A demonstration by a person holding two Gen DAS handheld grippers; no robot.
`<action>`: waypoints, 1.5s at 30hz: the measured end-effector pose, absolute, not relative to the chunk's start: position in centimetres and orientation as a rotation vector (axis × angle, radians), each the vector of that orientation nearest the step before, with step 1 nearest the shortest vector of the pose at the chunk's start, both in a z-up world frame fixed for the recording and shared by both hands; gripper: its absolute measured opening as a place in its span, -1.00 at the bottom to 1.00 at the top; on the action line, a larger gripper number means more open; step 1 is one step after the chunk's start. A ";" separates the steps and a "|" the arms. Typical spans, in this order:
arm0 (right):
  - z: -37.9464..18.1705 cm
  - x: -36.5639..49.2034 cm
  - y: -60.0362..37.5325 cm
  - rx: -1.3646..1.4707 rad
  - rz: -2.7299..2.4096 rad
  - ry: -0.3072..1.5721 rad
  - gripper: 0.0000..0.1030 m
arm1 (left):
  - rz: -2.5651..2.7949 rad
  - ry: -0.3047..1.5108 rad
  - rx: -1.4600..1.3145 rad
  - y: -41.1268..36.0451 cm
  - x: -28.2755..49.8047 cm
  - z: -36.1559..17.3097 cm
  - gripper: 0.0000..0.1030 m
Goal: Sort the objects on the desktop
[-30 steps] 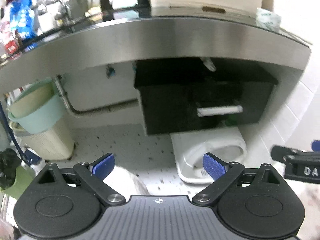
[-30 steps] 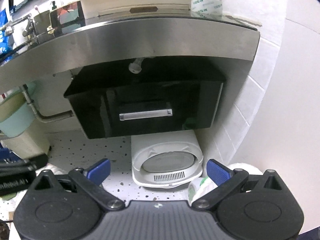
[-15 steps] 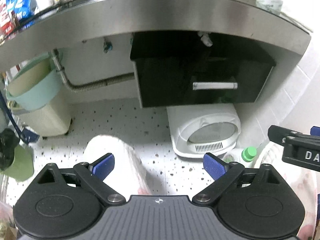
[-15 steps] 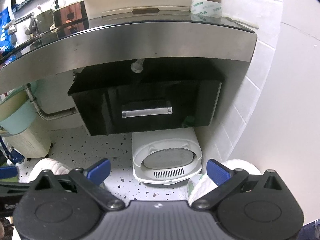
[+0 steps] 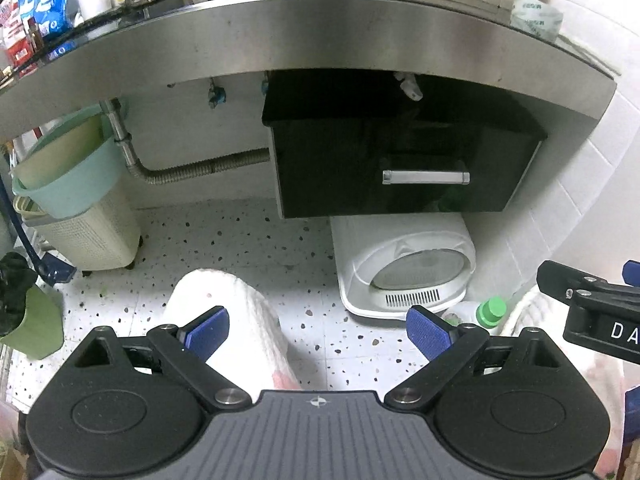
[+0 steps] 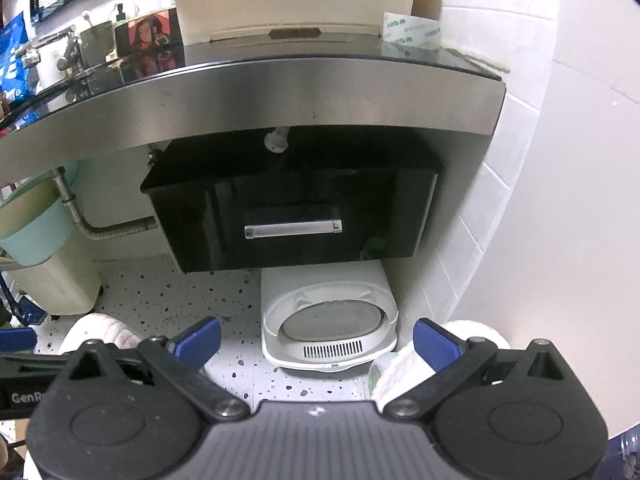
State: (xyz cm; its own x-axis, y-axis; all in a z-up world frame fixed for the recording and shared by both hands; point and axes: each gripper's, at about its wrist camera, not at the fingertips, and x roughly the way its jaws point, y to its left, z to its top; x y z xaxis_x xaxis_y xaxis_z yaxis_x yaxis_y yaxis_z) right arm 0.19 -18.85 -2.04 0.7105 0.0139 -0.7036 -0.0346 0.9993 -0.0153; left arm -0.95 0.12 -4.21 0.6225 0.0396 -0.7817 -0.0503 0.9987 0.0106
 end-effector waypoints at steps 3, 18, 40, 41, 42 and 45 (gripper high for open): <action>-1.7 0.0 -18.8 -0.035 0.030 0.770 1.00 | 0.051 0.893 -0.015 0.0 -1.0 -4.0 0.86; -1.3 -0.2 -18.5 -0.042 0.048 0.762 1.00 | 0.061 0.867 -0.014 0.1 -1.3 -3.2 0.86; -0.8 -0.4 -18.3 -0.052 0.058 0.742 1.00 | 0.070 0.847 -0.019 0.2 -1.5 -2.6 0.86; -0.8 -0.4 -18.3 -0.051 0.059 0.742 1.00 | 0.069 0.848 -0.020 0.3 -1.5 -2.6 0.86; -0.8 -0.4 -18.4 -0.052 0.059 0.742 1.00 | 0.068 0.849 -0.021 0.3 -1.5 -2.6 0.86; -0.8 -0.4 -18.4 -0.053 0.058 0.740 1.00 | 0.072 0.847 -0.021 0.3 -1.5 -2.5 0.86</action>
State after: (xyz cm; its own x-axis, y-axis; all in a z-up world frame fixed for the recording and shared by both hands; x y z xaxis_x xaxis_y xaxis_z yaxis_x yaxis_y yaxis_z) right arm -0.40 -18.40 -0.76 0.7369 0.0343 -0.6751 -0.0714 0.9971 -0.0273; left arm -1.51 0.32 -2.48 0.6596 0.0556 -0.7496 -0.0725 0.9973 0.0102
